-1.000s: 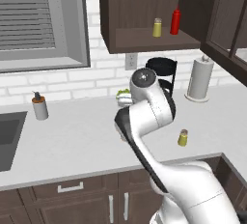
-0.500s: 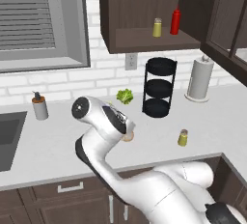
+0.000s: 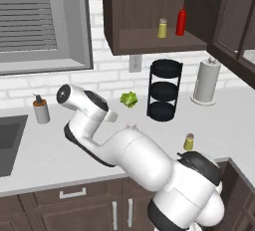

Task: Put the shaker and condiment bottle from the counter next to their counterparts in the cabinet.

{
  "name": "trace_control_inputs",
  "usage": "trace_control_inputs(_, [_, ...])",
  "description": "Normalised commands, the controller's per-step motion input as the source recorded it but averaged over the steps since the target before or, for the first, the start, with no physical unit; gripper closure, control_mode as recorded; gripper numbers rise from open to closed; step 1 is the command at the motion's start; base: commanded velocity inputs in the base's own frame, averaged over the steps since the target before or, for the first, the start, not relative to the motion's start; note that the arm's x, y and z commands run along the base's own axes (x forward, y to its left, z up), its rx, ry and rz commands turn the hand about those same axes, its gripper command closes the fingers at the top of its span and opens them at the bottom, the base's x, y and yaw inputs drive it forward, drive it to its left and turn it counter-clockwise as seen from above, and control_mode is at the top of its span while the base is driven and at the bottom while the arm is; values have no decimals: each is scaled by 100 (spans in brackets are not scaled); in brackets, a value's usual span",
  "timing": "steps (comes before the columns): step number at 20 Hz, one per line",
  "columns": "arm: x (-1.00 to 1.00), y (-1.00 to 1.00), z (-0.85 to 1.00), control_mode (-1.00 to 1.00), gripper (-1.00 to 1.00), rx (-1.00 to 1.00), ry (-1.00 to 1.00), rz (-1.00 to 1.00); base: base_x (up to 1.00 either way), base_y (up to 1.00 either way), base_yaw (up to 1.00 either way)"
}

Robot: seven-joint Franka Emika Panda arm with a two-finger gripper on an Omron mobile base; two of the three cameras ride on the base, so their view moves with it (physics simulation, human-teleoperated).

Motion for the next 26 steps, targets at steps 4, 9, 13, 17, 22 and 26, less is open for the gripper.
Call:
trace_control_inputs(4, [-8, -48, -42, -100, -100, -8, 7, -4, 0, 0, 0])
trace_control_inputs(9, [-50, -24, -52, -100, -100, 0, 0, -8, 0, 0, 0])
trace_control_inputs(13, [0, -2, -5, -100, -100, 1, 0, 0, 0, 0, 0])
trace_control_inputs(17, [13, -32, -19, -100, -100, 2, 2, -4, 0, 0, 0])
trace_control_inputs(22, [14, -45, -46, -100, -100, 0, 5, -9, 0, 0, 0])
trace_control_inputs(26, [3, -25, -45, -100, -100, 0, 1, -11, 0, 0, 0])
